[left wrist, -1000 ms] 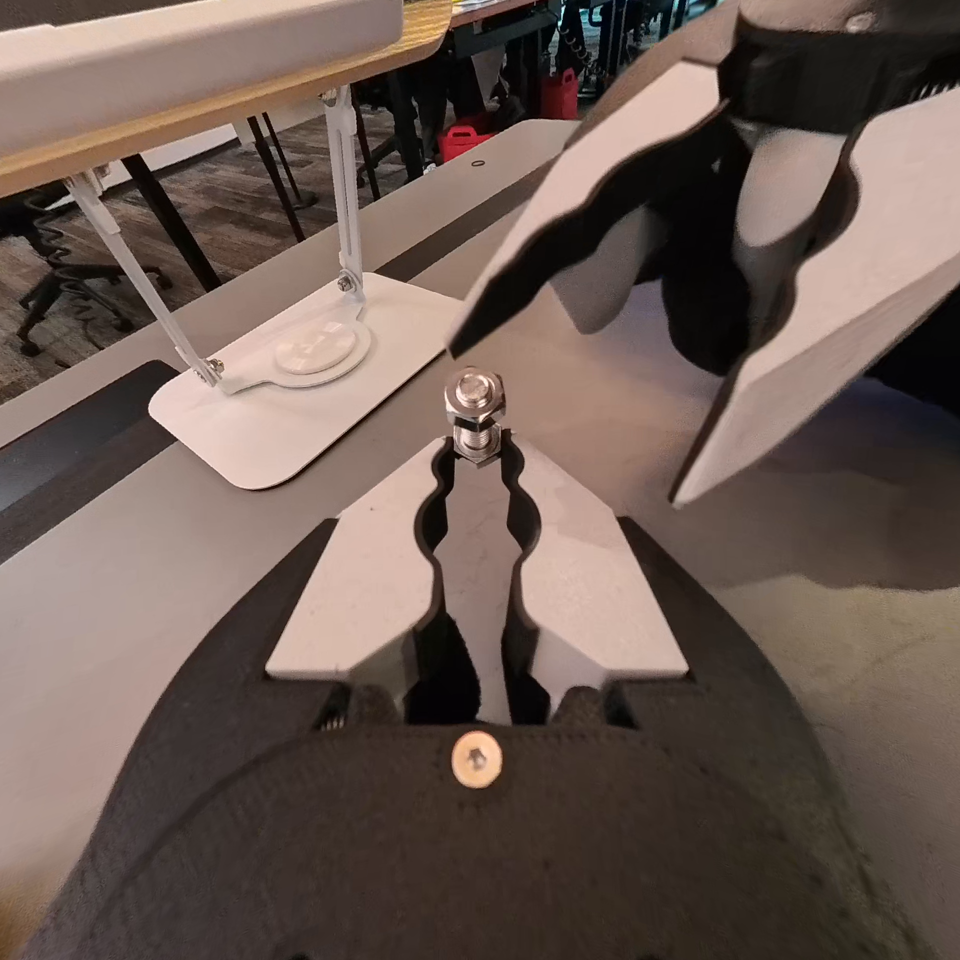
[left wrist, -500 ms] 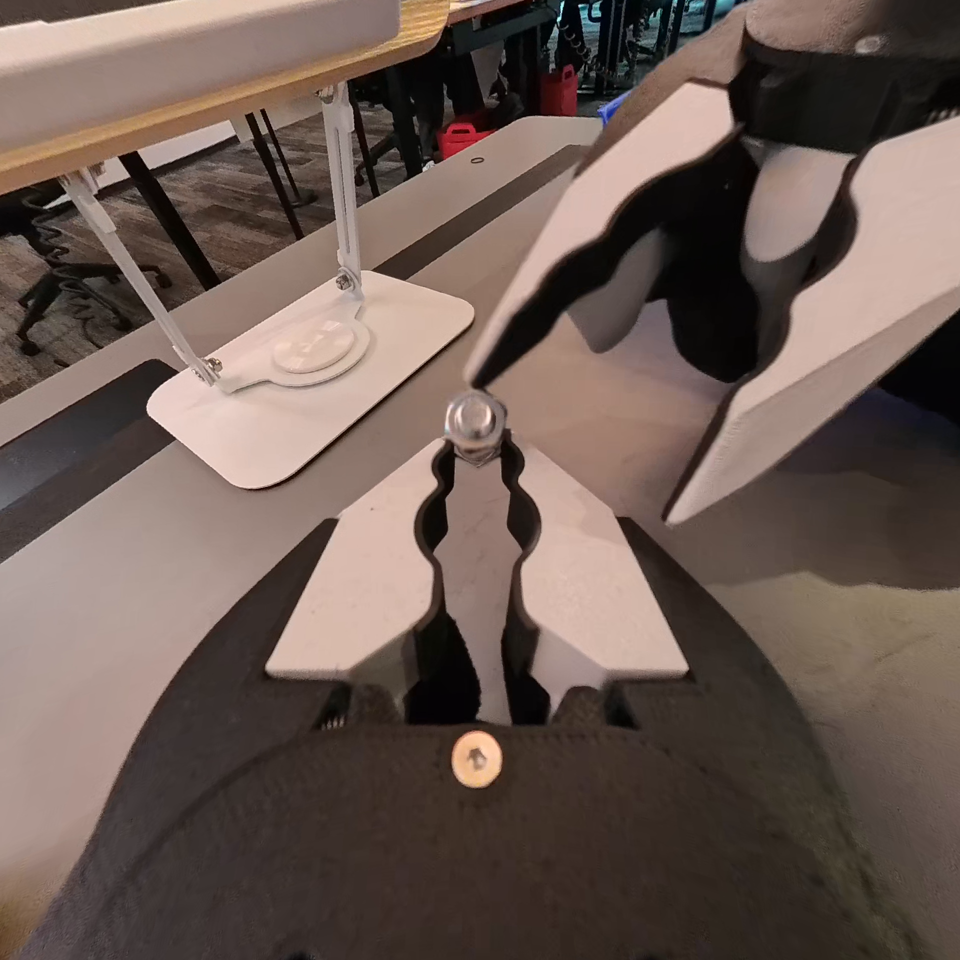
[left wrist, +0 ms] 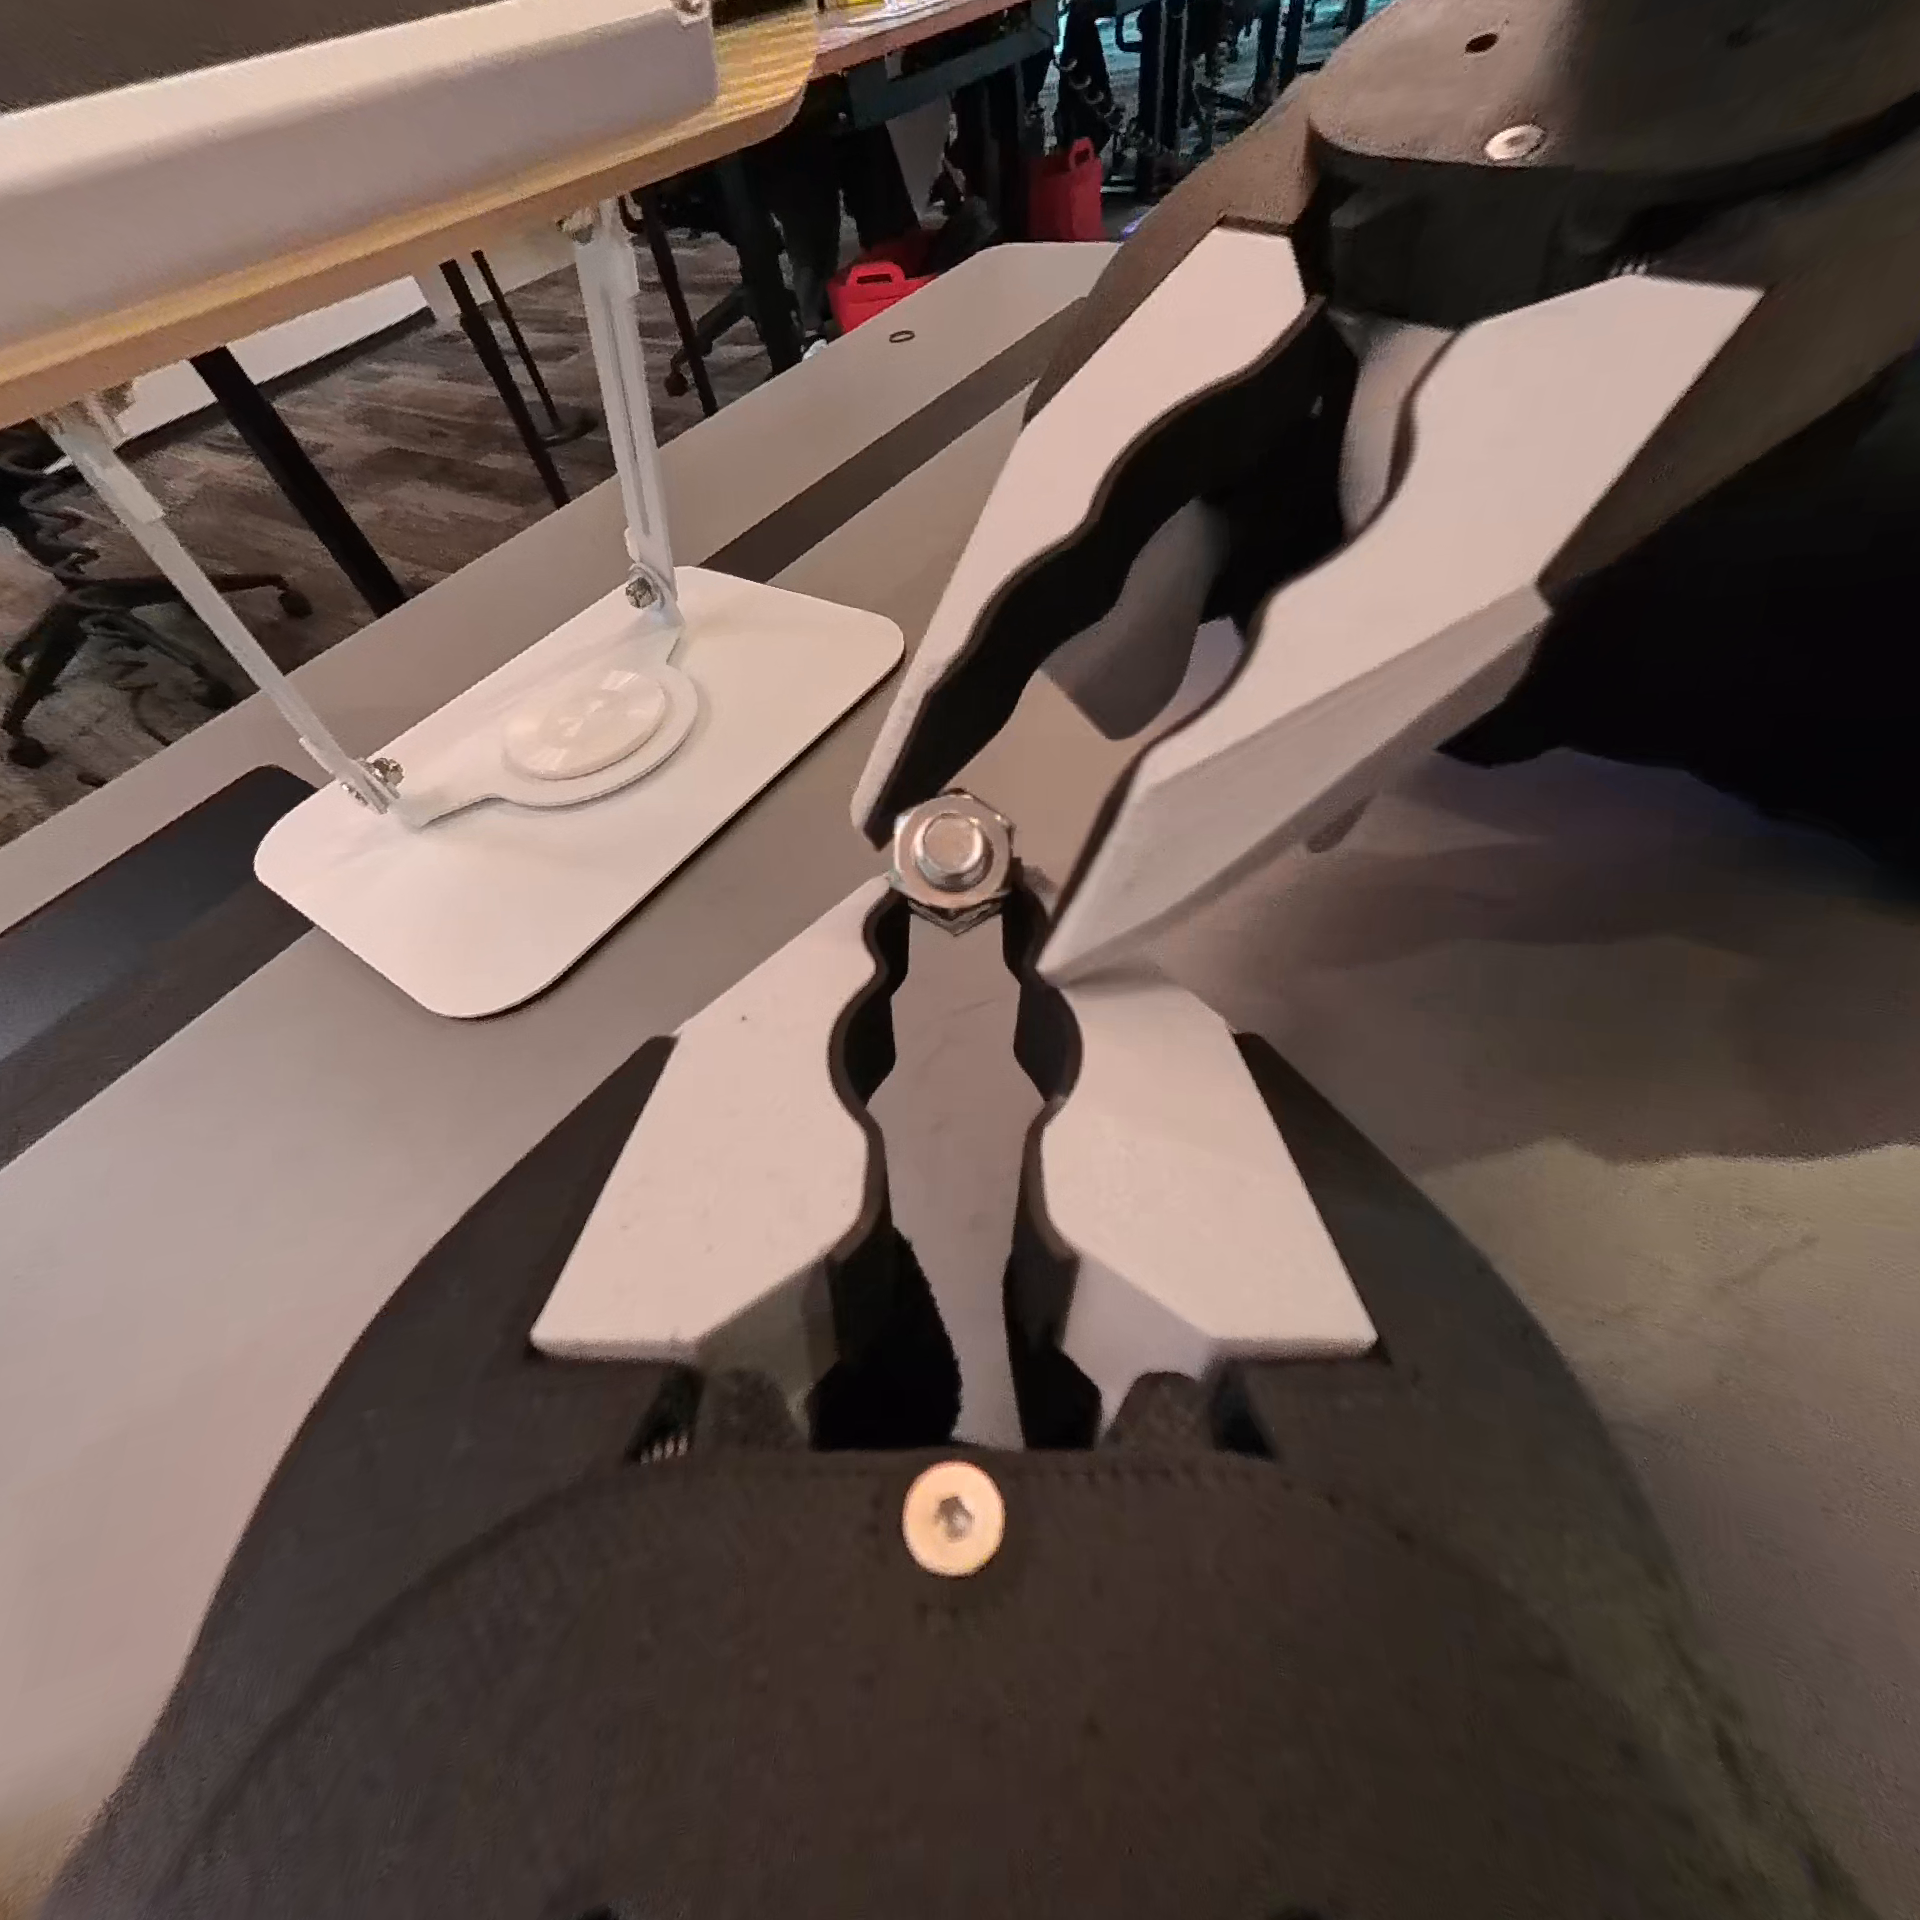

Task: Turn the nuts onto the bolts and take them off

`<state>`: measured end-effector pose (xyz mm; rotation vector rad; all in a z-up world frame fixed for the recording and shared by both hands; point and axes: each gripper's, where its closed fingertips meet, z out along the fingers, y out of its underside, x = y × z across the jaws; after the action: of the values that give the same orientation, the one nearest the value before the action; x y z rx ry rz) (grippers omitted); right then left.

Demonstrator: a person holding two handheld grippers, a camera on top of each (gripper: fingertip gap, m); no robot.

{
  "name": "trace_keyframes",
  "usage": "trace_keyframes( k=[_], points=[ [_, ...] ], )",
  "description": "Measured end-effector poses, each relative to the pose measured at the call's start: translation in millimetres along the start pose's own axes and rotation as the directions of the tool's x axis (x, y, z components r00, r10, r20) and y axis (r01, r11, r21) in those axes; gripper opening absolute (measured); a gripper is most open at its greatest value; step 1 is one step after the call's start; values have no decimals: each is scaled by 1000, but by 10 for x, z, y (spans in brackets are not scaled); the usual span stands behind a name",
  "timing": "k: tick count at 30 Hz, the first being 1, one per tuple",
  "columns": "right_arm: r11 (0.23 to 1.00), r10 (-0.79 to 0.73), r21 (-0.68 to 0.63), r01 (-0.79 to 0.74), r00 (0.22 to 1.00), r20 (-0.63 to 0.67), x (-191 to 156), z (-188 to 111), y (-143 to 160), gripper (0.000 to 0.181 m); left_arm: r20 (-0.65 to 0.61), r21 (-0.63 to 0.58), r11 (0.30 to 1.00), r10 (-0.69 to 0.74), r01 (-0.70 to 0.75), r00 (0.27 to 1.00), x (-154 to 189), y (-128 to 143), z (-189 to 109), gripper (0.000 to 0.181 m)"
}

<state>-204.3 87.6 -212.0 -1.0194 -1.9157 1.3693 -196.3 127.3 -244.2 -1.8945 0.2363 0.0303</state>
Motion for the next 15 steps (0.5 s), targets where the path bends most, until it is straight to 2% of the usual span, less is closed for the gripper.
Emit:
trace_keyframes(
  k=[3, 10, 13, 15],
  points=[
    [1000, 10, -10, -11, 1000, -13, 31, -6, 29, 16, -13, -6, 1000, 22, -22, 1000, 50, 2, 13, 15],
    [998, 47, 37, -45, 997, -55, 64, -130, -111, 15, -44, 79, 997, 14, -11, 999, 83, -126, -30, 17],
    [997, 62, 59, -57, 994, -85, 26, -294, -300, 15, -50, 76, 997, 1, 3, 999, 66, -103, -22, 21],
    [996, 55, 72, -49, 995, -86, -61, -466, -464, 15, -55, 72, 997, 7, -3, 998, 65, -80, -24, 0]
  ],
)
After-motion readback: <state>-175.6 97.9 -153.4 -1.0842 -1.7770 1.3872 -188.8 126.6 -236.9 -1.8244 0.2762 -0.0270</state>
